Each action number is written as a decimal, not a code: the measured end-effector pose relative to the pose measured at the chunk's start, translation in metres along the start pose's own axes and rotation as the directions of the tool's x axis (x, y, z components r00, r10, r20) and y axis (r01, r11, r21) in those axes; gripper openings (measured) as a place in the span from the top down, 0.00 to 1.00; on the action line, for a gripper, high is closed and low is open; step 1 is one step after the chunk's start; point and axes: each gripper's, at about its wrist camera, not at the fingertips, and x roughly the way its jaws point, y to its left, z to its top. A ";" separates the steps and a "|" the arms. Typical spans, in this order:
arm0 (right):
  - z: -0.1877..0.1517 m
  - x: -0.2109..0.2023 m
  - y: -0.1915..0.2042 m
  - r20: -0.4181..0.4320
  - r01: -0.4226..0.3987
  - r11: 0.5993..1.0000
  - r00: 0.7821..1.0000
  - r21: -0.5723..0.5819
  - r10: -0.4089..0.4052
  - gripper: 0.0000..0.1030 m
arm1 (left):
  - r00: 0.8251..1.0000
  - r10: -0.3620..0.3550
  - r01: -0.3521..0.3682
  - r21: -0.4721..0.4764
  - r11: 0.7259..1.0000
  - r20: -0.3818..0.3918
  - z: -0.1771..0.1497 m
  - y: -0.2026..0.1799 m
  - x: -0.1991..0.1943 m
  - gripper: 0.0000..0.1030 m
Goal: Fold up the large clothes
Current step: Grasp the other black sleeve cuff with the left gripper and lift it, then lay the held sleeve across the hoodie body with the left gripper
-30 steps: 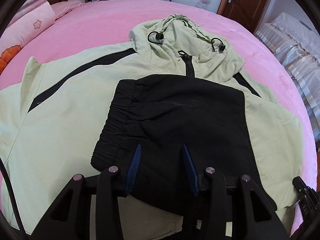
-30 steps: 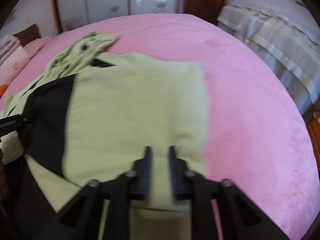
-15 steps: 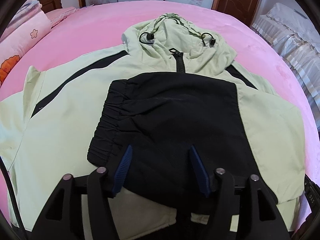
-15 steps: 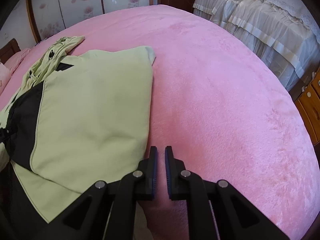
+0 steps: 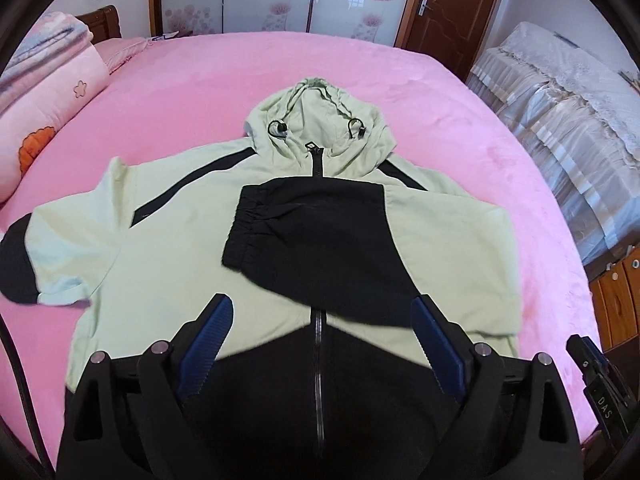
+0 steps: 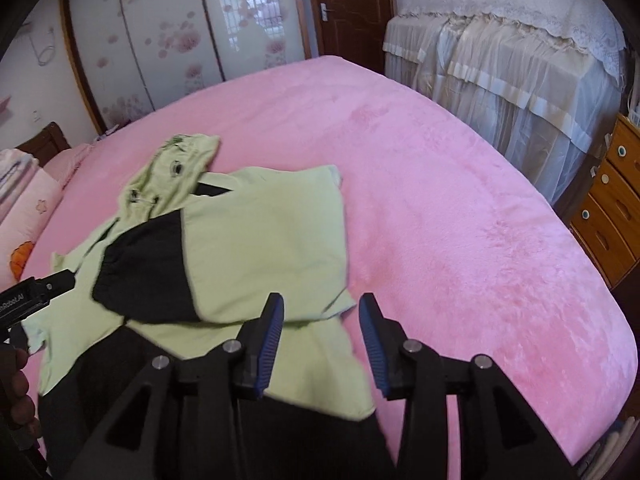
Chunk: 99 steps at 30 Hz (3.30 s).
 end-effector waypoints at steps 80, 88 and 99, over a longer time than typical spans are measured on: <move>-0.036 0.050 0.203 -0.105 -0.163 0.981 0.983 -0.107 0.152 0.61 | 0.994 -0.109 0.110 0.088 0.990 -0.011 0.006 0.088 0.075 0.83; -0.043 0.063 0.145 -0.155 -0.135 0.991 0.979 -0.012 0.132 0.61 | 0.998 0.024 -0.005 0.347 0.938 -0.051 -0.060 0.020 0.104 0.28; -0.032 0.049 0.167 -0.127 -0.253 0.967 0.961 -0.040 0.246 0.61 | 0.994 0.001 -0.033 0.287 0.957 0.112 -0.057 0.065 -0.003 0.21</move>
